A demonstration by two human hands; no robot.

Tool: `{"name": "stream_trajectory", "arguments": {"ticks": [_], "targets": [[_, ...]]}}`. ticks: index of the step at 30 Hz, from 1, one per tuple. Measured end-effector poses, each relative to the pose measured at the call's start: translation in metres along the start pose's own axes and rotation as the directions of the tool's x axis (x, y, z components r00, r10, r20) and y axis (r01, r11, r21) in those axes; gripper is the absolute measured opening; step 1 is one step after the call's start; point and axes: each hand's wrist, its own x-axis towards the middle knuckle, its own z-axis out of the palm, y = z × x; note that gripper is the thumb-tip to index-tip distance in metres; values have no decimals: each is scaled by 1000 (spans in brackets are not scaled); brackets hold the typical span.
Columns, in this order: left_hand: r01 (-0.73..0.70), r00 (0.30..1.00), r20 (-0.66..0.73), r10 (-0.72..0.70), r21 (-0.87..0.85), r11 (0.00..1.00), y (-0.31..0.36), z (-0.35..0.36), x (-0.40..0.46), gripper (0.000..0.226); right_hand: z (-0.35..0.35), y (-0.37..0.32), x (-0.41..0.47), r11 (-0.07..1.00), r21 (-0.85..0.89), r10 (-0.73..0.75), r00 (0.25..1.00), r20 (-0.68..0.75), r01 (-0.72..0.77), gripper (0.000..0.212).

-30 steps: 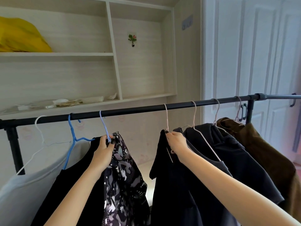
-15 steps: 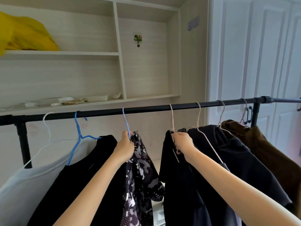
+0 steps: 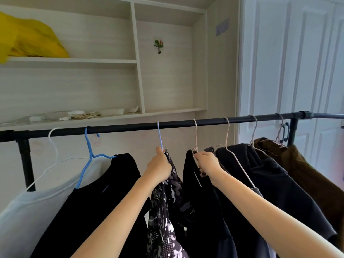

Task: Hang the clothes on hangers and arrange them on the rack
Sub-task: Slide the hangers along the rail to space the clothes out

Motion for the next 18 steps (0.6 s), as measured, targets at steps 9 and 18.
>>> {"name": "stream_trajectory", "arguments": {"ticks": [9,18], "targets": [[-24,999,-38,23,-18,1000,1,6,0,37,-3,1,-5,992,-106,-70,996,-62,64,28],[-81,892,-443,87,31,996,-40,-51,-17,50,25,-47,-34,837,-338,-530,790,-309,429,13]]}}
